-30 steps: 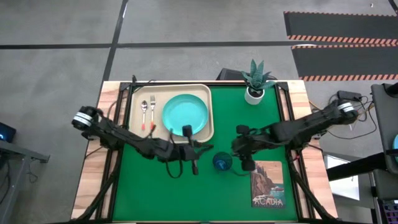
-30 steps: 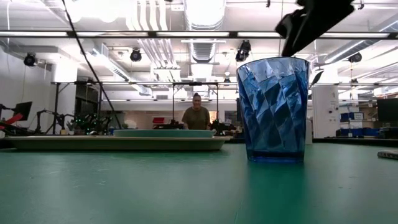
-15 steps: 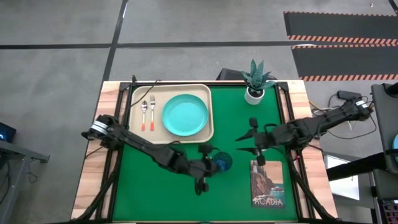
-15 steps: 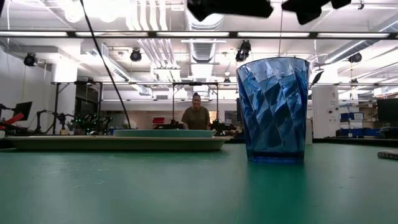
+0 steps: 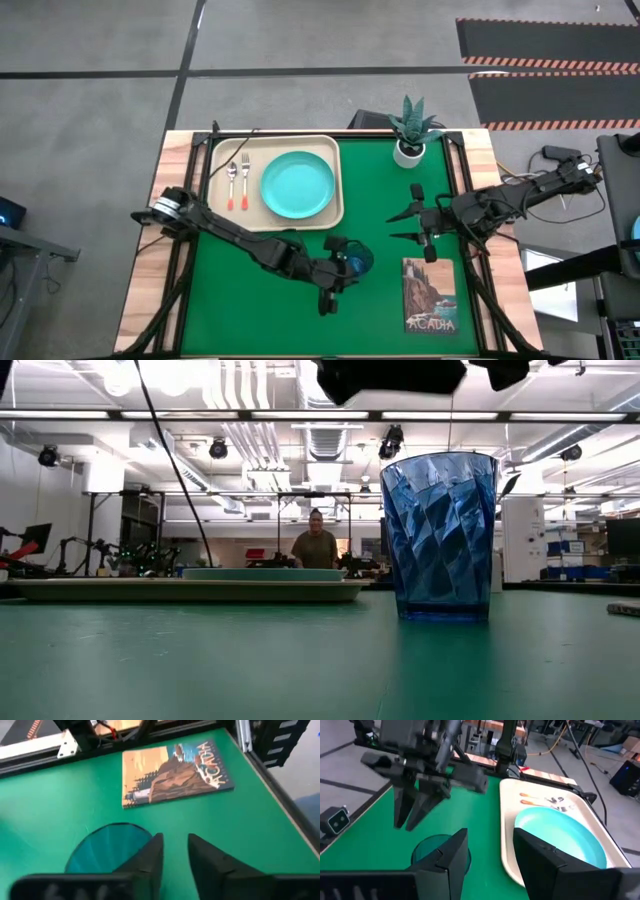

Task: Pick and place plate/cup/fork/spoon on tray
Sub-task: Put the blue cup on the white tray to the top left of the blue plate

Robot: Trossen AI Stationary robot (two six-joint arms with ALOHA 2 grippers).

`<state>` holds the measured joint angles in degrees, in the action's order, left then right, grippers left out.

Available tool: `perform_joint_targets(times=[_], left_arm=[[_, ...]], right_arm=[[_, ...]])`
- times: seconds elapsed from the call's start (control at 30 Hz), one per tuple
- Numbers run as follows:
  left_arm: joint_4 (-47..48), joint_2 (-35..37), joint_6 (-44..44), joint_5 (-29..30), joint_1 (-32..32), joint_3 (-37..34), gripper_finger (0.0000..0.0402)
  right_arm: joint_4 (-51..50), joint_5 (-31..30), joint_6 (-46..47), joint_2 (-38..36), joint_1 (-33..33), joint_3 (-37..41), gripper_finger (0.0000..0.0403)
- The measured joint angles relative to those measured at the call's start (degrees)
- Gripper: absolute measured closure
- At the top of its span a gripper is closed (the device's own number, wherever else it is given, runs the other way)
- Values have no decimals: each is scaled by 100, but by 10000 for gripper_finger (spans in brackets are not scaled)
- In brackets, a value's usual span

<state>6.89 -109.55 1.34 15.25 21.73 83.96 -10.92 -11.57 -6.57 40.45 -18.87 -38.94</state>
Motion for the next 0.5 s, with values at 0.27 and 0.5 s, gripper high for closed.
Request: perform_joint_targets(times=[0.27,0.5], left_arm=[[-58,-395,174,-28,-87,0,245],[-49,-442,442,-33,-117,-33,240]], right_arm=[[-153,2,221,-11,-2,0,252],[-235,2,250,2,0,7,252]])
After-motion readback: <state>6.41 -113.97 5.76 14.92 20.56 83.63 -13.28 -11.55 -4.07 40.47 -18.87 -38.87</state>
